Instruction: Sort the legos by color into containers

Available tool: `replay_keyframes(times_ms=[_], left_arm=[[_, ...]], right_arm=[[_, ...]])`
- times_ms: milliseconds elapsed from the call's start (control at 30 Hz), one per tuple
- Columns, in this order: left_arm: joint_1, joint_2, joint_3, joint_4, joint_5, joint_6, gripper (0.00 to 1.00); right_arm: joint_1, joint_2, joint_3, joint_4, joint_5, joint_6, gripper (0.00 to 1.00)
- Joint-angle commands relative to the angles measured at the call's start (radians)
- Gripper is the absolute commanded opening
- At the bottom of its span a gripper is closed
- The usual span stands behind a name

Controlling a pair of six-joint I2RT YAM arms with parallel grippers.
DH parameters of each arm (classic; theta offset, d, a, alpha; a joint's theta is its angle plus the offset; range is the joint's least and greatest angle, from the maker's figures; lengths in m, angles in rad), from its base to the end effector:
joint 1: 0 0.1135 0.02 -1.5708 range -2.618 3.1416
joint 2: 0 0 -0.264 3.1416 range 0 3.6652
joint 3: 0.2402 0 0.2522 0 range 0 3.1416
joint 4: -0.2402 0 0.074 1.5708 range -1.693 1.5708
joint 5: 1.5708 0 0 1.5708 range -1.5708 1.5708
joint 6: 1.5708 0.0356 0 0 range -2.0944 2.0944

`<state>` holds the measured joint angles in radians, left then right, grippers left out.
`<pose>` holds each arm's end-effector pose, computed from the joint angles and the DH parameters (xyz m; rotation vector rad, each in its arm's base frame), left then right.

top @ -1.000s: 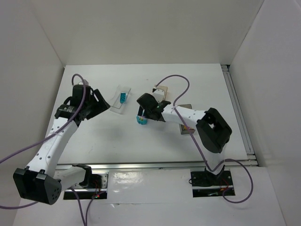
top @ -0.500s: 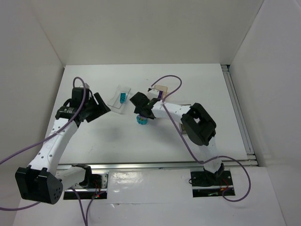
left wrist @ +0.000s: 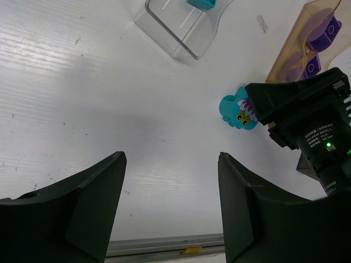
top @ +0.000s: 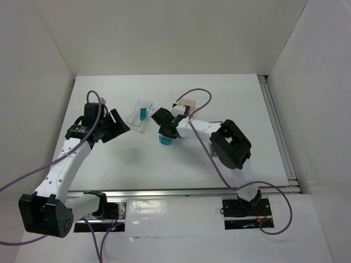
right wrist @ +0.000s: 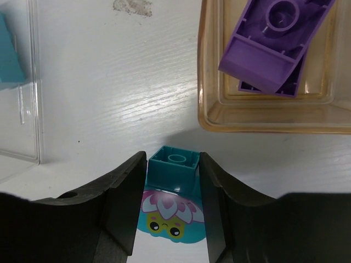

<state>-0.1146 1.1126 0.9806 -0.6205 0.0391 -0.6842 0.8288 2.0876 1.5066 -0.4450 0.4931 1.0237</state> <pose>0.2322 -0.0281 0.3026 -0.6453 2.2756 -0.4414 0.3116 0.3150 0.1686 0.4057 2.3975 0.1748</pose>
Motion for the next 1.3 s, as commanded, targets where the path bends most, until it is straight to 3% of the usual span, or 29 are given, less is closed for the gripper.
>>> replay_keyframes(times_ms=[0, 233, 367, 433, 567, 633, 900, 1167, 1267], left_arm=[[0.006, -0.007, -0.003, 0.024, 0.015, 0.020, 0.75], [0.006, 0.013, -0.003, 0.033, 0.079, 0.038, 0.80], [0.006, 0.035, 0.006, 0.045, 0.156, 0.086, 0.85], [0.006, 0.035, 0.006, 0.059, 0.229, 0.116, 0.91], [-0.016, 0.044, -0.090, 0.187, 0.437, 0.101, 0.98], [-0.048, 0.044, -0.143, 0.351, 0.539, 0.039, 0.99], [-0.193, 0.127, -0.293, 0.763, 0.535, -0.202, 0.94], [-0.254, 0.180, -0.284, 0.896, 0.420, -0.253, 0.90], [-0.273, 0.239, -0.202, 0.823, 0.369, -0.209, 0.88]], right_arm=[[0.004, 0.012, -0.002, 0.057, -0.010, -0.002, 0.50], [0.004, 0.012, -0.020, 0.078, -0.043, -0.014, 0.49], [-0.007, -0.007, -0.039, 0.092, -0.059, -0.033, 0.30], [-0.007, -0.043, -0.055, 0.118, -0.059, -0.059, 0.28], [-0.007, -0.165, -0.105, 0.158, -0.050, -0.116, 0.28], [-0.007, -0.219, -0.115, 0.158, -0.050, -0.131, 0.28], [-0.007, -0.354, -0.187, 0.180, -0.048, -0.129, 0.28], [-0.007, -0.385, -0.180, 0.175, -0.070, -0.139, 0.28], [-0.007, -0.397, -0.201, 0.193, -0.079, -0.139, 0.28]])
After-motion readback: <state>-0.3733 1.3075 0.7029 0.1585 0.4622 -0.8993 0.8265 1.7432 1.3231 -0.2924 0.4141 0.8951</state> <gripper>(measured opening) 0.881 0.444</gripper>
